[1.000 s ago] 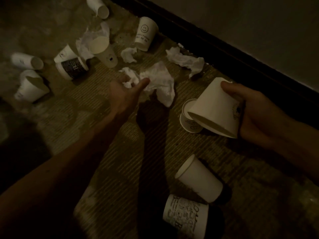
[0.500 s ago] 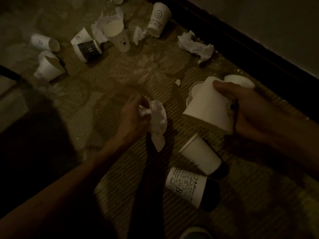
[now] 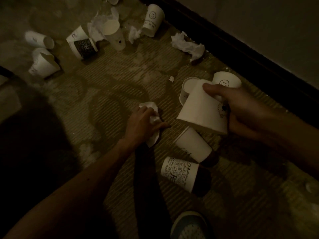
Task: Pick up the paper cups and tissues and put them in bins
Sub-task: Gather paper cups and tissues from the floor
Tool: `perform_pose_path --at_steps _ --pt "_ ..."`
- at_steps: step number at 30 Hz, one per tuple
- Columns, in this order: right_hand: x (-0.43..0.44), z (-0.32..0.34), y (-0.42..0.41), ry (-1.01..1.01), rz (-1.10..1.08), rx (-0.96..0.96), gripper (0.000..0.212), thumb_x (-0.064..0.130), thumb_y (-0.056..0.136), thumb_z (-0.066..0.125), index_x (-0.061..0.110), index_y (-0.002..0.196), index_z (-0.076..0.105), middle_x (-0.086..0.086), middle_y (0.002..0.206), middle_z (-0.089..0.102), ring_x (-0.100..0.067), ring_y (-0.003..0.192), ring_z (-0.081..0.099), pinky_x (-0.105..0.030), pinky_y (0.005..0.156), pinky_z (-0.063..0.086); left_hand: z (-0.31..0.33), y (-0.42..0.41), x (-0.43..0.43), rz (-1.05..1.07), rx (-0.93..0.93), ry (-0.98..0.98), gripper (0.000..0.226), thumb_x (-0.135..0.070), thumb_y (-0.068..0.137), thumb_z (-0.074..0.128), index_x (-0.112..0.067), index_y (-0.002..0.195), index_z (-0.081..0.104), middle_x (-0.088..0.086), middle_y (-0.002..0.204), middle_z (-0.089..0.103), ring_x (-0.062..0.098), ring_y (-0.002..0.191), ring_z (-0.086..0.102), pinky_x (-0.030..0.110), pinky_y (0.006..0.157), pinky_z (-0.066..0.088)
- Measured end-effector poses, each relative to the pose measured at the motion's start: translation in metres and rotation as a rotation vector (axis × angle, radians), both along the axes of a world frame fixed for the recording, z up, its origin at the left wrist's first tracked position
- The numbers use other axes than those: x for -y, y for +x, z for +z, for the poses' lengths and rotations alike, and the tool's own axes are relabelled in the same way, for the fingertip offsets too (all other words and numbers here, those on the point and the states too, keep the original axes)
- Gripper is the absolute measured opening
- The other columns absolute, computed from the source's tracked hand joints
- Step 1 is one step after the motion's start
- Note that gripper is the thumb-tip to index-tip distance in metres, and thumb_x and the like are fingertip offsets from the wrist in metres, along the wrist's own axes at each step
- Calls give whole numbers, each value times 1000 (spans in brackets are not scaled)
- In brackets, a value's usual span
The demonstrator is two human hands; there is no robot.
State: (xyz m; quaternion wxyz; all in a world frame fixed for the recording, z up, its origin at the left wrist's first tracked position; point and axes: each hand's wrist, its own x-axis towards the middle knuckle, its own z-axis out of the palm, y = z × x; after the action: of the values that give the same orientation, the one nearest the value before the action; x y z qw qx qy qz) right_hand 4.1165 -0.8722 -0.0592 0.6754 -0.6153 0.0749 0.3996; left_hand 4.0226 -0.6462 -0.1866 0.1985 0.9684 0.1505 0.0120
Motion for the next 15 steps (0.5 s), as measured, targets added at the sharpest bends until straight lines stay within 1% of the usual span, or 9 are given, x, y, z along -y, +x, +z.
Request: perform_pose_path --at_steps 2,4,6,8,9,10,11,13,15 --pt "4 0 -4 8 40 13 19 35 83 67 33 69 79 7 88 77 -7 82 73 -31 77 53 -4 3 4 17 45 -30 58 -59 65 80 -8 91 72 11 97 69 28 99 61 36 84 47" --pt "11 0 -6 4 56 22 14 37 74 70 29 80 79 7 92 76 -8 86 72 -34 83 53 -3 8 3 44 41 -59 47 -54 63 83 -12 79 72 7 88 69 24 89 64 34 79 48" --pt "19 0 -9 -19 64 16 37 41 65 70 26 98 73 5 98 76 -11 90 72 -36 83 54 1 13 -1 142 -34 -99 45 -61 61 81 -21 69 64 -5 82 64 11 81 60 27 72 44" --pt "30 1 -12 -28 66 -13 49 42 63 70 25 109 69 3 103 75 -14 95 72 -38 84 54 7 15 -4 224 -18 -255 43 -61 61 81 -22 64 63 -14 69 65 1 68 62 23 62 48" --pt "35 1 -14 -26 72 -24 51 42 64 69 25 112 69 2 104 75 -15 97 71 -39 86 53 12 15 -3 236 29 -362 40 -57 61 83 -21 63 66 -12 64 67 1 64 64 24 57 50" --pt "42 1 -17 -34 75 -31 50 43 65 68 25 112 68 2 104 75 -15 97 71 -39 87 53 19 15 2 239 74 -449 37 -54 62 83 -20 64 68 -10 64 69 3 63 67 27 55 53" --pt "49 1 -20 -49 73 -33 49 45 66 66 27 111 69 4 103 75 -15 96 71 -38 86 52 28 15 9 246 123 -521 32 -49 62 82 -20 67 71 -7 67 71 8 66 69 31 57 56" --pt "64 3 -28 -68 43 -40 46 47 63 67 31 106 70 7 98 76 -16 97 70 -38 86 52 51 17 26 233 231 -635 10 -32 69 82 -27 73 74 -6 75 74 12 74 72 36 66 60" --pt "78 9 -35 -58 -8 -65 50 49 58 69 33 105 72 6 100 75 -20 103 68 -43 90 51 80 23 48 180 307 -705 15 -16 75 80 -30 75 74 -7 78 74 10 75 72 29 63 59"
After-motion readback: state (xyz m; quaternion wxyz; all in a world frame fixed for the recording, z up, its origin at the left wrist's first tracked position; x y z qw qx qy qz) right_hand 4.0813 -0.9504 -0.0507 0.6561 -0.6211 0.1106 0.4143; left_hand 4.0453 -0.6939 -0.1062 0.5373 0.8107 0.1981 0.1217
